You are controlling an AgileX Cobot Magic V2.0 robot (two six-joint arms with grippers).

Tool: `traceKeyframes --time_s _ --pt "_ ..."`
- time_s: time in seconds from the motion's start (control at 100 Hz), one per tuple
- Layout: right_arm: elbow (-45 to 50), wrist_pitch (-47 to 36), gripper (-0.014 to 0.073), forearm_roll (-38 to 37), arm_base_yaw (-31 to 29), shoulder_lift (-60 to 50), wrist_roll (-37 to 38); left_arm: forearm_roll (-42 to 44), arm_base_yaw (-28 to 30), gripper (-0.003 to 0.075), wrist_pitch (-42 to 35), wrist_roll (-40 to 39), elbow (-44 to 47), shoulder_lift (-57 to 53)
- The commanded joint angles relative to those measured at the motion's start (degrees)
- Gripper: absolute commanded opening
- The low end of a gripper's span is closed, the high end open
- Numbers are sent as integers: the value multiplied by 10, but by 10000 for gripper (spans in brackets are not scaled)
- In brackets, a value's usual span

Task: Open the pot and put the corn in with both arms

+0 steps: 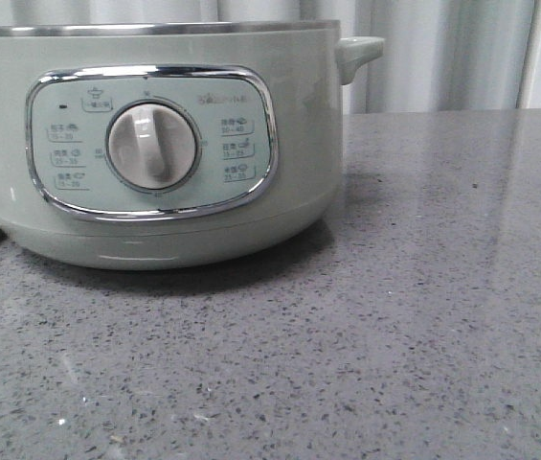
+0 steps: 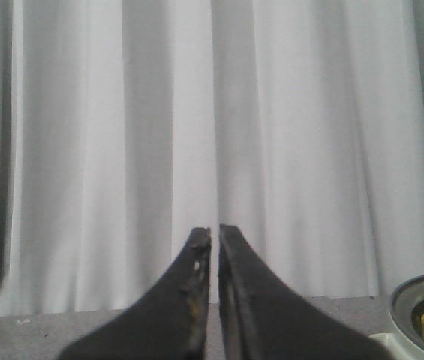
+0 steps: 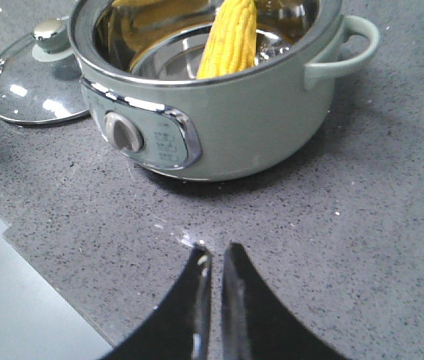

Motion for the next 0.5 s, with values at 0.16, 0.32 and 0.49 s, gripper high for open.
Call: traceKeyframes --time_s 0.16,0.32,0.49 --pt "106 -107 -66 -33 -1 -112 -1 -37 -3 -20 1 -13 32 -85" --pt "171 -155 -66 -33 -1 -159 -1 -43 -3 -20 57 -13 41 -93" --pt "197 -164 -66 -35 -2 -177 -1 -48 -3 -20 95 -13 41 -93"
